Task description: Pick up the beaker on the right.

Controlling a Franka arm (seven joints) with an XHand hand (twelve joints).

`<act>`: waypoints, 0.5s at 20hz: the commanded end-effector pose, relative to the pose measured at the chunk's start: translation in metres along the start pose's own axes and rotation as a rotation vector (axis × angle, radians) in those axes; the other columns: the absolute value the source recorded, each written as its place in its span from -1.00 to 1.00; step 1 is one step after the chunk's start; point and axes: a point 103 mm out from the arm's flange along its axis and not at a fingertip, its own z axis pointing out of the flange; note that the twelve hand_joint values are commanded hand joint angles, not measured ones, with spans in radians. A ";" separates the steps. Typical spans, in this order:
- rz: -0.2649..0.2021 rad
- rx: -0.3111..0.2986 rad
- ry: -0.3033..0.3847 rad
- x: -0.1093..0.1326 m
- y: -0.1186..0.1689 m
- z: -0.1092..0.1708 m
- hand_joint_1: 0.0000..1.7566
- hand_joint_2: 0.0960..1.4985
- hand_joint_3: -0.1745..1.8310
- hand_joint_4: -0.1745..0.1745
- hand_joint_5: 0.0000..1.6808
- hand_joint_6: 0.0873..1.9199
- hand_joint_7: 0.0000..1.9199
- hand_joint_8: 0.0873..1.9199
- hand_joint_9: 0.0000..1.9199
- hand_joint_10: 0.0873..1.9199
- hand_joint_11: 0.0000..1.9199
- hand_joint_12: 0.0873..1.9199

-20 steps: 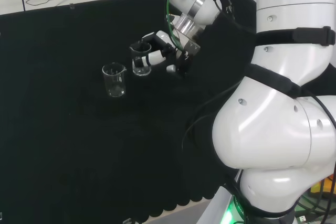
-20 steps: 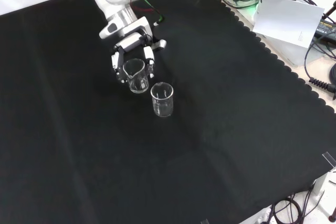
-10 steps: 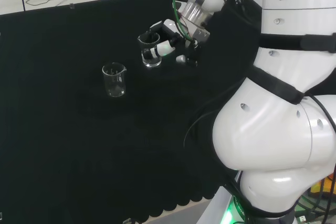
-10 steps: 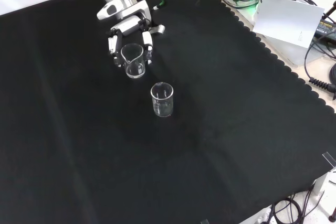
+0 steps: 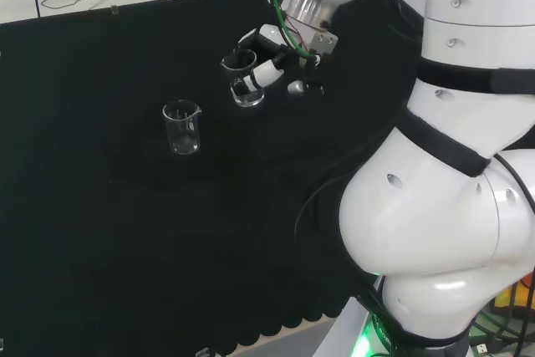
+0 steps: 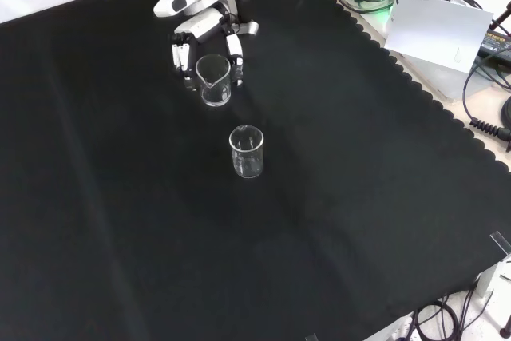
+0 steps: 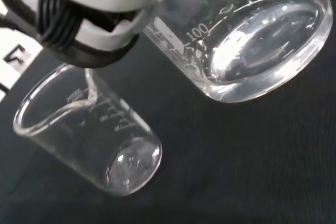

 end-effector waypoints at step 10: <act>-0.020 0.169 -0.134 0.037 0.000 0.008 0.28 -0.10 -0.32 1.00 0.56 -0.49 0.67 -0.94 0.61 -0.99 0.13 -0.10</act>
